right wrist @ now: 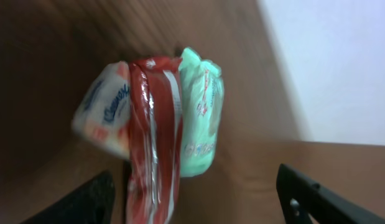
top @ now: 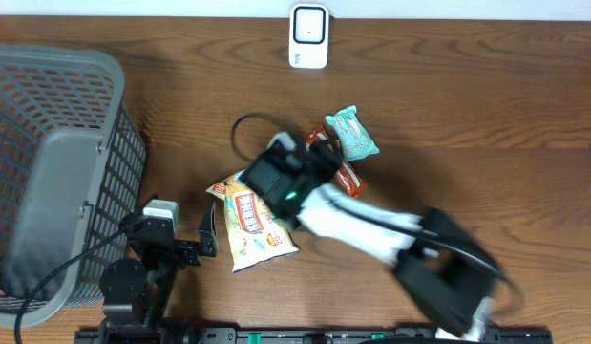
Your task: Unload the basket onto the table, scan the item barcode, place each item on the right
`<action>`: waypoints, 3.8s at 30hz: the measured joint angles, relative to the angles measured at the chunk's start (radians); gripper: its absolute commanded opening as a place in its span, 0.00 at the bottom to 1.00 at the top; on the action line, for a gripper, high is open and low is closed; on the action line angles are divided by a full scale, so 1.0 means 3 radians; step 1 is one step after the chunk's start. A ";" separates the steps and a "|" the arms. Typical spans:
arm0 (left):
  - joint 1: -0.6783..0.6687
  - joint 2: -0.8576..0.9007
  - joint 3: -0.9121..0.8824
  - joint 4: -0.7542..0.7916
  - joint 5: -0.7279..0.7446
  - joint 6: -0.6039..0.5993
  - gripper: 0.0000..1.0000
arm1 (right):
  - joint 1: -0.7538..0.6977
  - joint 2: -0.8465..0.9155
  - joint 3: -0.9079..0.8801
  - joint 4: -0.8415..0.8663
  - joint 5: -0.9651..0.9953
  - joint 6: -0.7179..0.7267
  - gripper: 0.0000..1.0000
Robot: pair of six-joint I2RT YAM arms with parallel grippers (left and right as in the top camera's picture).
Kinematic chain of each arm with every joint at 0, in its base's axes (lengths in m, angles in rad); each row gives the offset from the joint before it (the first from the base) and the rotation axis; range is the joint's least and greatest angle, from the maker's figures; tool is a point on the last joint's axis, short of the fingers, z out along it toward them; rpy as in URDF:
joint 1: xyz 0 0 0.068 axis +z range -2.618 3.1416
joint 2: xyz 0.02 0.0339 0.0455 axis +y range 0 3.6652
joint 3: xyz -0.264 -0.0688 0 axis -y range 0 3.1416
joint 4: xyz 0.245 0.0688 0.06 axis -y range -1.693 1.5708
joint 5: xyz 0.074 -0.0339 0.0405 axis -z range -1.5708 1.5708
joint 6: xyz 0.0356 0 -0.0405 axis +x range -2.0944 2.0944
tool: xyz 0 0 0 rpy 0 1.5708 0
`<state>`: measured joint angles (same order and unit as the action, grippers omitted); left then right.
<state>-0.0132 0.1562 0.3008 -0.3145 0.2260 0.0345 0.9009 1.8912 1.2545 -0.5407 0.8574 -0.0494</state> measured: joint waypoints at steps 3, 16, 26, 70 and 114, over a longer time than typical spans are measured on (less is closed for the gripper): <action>0.0000 0.0000 0.0000 -0.0001 0.0000 0.0000 0.99 | -0.0210 -0.0444 0.0018 -0.0310 -0.0628 0.0270 0.64; 0.0000 0.0000 0.0000 -0.0001 -0.0001 0.0000 0.99 | -0.0390 0.0254 -0.0165 -0.0322 -0.0987 0.0914 0.72; 0.0000 0.0000 0.0000 -0.0001 0.0000 0.0000 0.99 | -0.0403 0.0458 -0.0149 -0.0108 -0.0310 0.1049 0.57; 0.0000 0.0000 0.0000 -0.0003 -0.0001 0.0000 0.99 | -0.0090 -0.1400 -0.0014 0.0451 -0.0985 -0.0998 0.01; 0.0000 0.0000 0.0000 -0.0003 0.0000 0.0000 0.99 | -0.1310 -0.1718 -0.0014 0.0821 -0.5659 -0.1860 0.01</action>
<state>-0.0132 0.1562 0.3008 -0.3153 0.2260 0.0345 0.5079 1.3758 1.2503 -0.2943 -0.8402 -0.6075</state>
